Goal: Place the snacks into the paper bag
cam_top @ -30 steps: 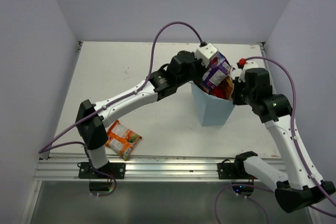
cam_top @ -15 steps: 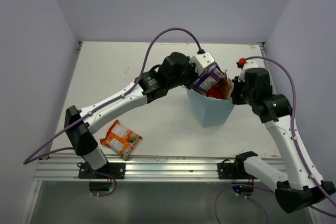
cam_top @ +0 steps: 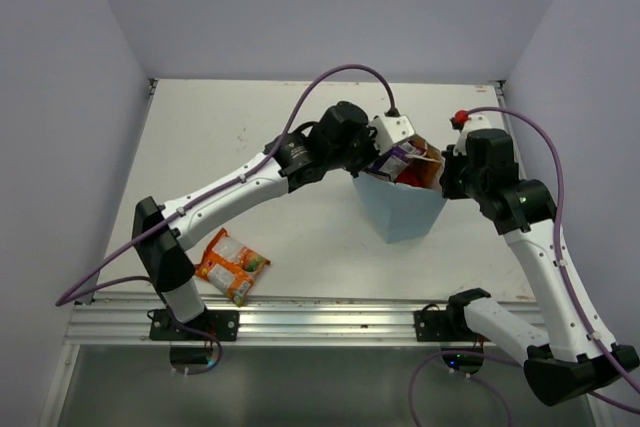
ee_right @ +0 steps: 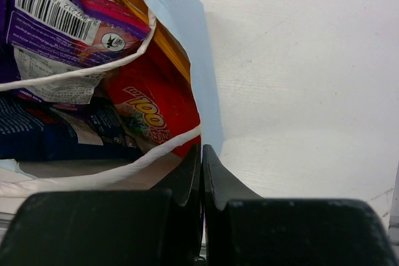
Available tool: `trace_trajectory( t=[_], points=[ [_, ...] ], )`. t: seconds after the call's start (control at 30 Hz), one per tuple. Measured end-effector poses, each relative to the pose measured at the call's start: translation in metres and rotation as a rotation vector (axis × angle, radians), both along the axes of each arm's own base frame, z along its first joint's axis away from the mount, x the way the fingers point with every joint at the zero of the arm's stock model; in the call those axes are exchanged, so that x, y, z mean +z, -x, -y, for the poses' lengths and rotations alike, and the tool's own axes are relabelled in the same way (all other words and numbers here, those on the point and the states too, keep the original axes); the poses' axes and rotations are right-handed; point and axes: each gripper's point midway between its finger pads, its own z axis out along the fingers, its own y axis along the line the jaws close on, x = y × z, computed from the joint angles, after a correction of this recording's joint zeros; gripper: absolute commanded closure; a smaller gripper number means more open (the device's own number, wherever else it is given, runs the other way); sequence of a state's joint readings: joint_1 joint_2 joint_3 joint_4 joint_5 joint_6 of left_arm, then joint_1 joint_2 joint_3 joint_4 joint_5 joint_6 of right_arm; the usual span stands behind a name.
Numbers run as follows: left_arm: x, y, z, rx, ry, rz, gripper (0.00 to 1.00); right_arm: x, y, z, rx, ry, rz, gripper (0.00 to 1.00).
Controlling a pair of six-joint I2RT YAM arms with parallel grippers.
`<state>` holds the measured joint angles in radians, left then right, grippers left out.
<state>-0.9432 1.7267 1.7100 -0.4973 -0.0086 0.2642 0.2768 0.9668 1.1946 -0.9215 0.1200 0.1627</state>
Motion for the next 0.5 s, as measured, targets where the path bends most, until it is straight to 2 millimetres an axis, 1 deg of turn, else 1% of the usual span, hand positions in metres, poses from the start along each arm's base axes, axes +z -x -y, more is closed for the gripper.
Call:
trace_trajectory(
  t=[0.13, 0.3, 0.4, 0.5],
  points=[
    [-0.003, 0.004, -0.007, -0.002, -0.022, -0.004, 1.00, 0.001, -0.001, -0.001, 0.001, -0.003, 0.005, 1.00],
    [-0.008, 0.007, -0.005, -0.020, -0.035, -0.026, 1.00, 0.002, -0.001, -0.002, 0.004, -0.006, 0.008, 1.00],
    [-0.017, 0.003, 0.001, -0.024, -0.060, -0.042, 1.00, 0.001, -0.001, -0.002, 0.004, -0.004, 0.007, 1.00],
    [-0.029, -0.002, -0.001, -0.012, -0.099, -0.038, 1.00, 0.001, 0.000, 0.000, 0.001, 0.000, 0.005, 1.00]
  ],
)
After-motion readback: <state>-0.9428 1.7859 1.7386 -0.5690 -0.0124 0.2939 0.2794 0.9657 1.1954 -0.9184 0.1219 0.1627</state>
